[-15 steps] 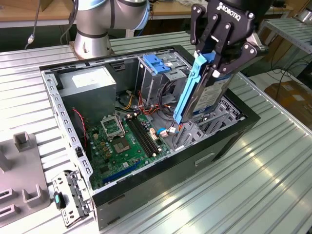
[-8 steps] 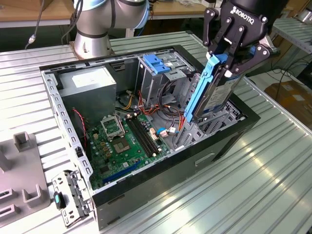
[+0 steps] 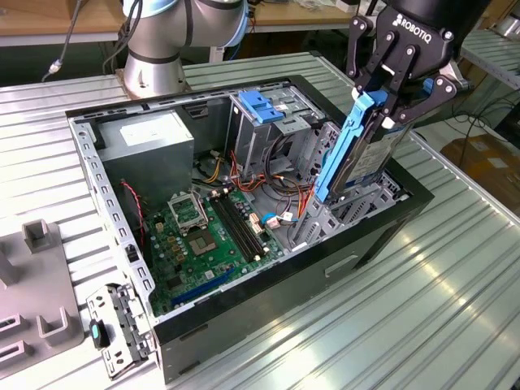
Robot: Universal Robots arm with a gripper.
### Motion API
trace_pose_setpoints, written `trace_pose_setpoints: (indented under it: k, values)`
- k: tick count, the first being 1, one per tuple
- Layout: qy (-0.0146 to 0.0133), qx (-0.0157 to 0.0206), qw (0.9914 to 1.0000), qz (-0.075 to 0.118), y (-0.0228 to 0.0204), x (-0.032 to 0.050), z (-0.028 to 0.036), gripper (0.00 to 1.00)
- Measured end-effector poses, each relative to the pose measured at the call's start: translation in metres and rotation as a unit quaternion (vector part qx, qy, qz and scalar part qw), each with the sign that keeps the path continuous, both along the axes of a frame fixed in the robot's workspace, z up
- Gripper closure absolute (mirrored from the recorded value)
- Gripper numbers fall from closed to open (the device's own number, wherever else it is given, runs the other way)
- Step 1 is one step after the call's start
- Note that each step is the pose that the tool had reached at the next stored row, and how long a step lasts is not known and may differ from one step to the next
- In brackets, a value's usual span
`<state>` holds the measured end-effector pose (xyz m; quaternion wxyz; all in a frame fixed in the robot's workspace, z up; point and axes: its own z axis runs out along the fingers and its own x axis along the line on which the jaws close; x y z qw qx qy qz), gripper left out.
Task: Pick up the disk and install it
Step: 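Insert the disk into the insertion slot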
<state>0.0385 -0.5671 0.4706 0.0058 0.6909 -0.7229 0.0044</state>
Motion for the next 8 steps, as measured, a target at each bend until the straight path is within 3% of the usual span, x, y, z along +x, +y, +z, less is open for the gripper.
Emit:
trace_pose_setpoints:
  k: [8]
  values:
    - [0.0000,0.0002,1.00000,0.000,-0.0001,0.0001,-0.0002,0.63]
